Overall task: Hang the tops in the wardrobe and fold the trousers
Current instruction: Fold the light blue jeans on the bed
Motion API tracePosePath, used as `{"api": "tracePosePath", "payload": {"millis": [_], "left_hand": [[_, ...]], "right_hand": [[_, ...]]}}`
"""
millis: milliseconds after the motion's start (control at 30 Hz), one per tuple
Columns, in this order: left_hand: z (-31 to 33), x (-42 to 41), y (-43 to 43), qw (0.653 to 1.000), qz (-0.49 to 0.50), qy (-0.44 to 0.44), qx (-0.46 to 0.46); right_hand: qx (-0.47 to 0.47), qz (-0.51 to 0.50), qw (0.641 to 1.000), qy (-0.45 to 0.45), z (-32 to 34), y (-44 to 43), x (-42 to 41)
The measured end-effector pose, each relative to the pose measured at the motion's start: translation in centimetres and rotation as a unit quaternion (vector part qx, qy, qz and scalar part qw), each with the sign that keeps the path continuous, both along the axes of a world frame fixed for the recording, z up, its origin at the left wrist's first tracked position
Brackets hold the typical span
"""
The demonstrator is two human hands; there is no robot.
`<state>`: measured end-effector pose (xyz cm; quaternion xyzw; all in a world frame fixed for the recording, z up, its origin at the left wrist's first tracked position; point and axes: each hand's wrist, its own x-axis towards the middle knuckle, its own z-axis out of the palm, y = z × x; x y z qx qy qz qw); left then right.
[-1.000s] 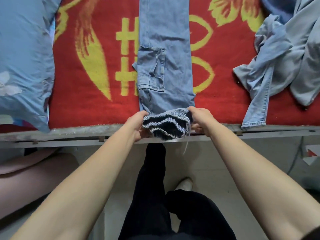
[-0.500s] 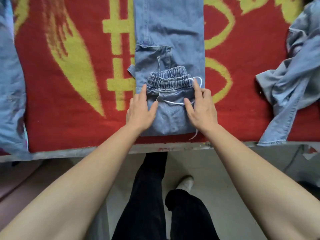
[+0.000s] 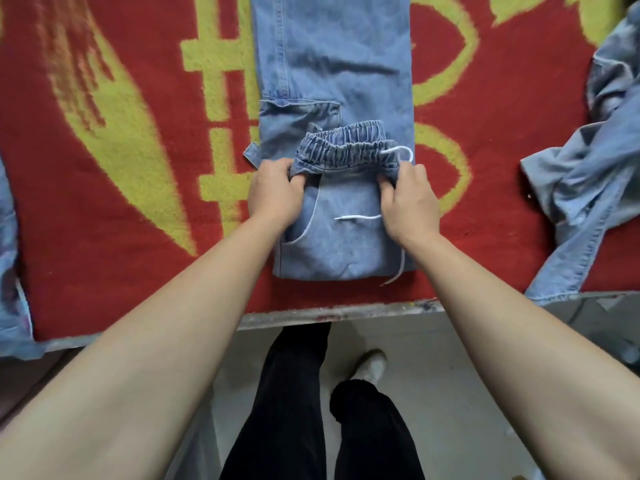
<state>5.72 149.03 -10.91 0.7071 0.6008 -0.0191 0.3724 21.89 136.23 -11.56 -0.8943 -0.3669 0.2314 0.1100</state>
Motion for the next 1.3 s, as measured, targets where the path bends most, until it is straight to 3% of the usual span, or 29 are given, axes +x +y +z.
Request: {"api": "tracePosePath", "payload": {"millis": [67,167,267,333,400,467,533,633,767,967,1300], "left_hand": [[-1.0,0.4,1.5,0.996,0.008,0.036,-0.083],[-1.2,0.8,2.1,0.994,-0.008,0.075,-0.078],[0.7,-0.2,-0.6,0.993,-0.059,0.046,0.094],[1.8,-2.0,-3.0,0.958,-0.137,-0.027,0.250],[2.1,-3.9,-5.1,0.920,-0.235,-0.076,0.303],[1.5,-5.4,-6.6,0.901,-0.353,-0.035,0.250],[0.6,-5.8,-7.5,0.879,-0.440,0.099,0.154],[-0.5,-4.7,-8.2,0.877,-0.428,0.202,0.087],[-0.2,-2.7,-10.0,0.895,-0.386,0.217,0.059],[1.8,-4.4,-9.9,0.883,-0.422,0.206,-0.002],[10.3,-7.5,-16.0,0.882,-0.419,0.140,-0.165]], "right_hand": [[-0.051,-0.012,0.998,0.032,-0.5,1.5,0.3],[-0.029,-0.042,0.997,0.061,-0.5,1.9,0.3],[0.030,0.030,0.999,-0.013,0.4,-1.0,-0.6],[0.072,0.129,0.985,-0.093,0.9,-4.3,-1.4],[0.096,0.226,0.963,-0.116,1.0,-7.4,-2.1],[0.057,0.321,0.940,-0.098,1.0,-9.8,-2.7],[-0.038,0.382,0.918,-0.100,0.9,-10.5,-2.8],[-0.127,0.364,0.915,-0.118,0.2,-9.1,-2.6],[-0.142,0.346,0.918,-0.135,-0.4,-7.7,-2.8],[-0.129,0.365,0.912,-0.136,2.5,-9.0,-3.8],[-0.173,0.409,0.896,0.017,10.7,-15.6,-5.3]]}}
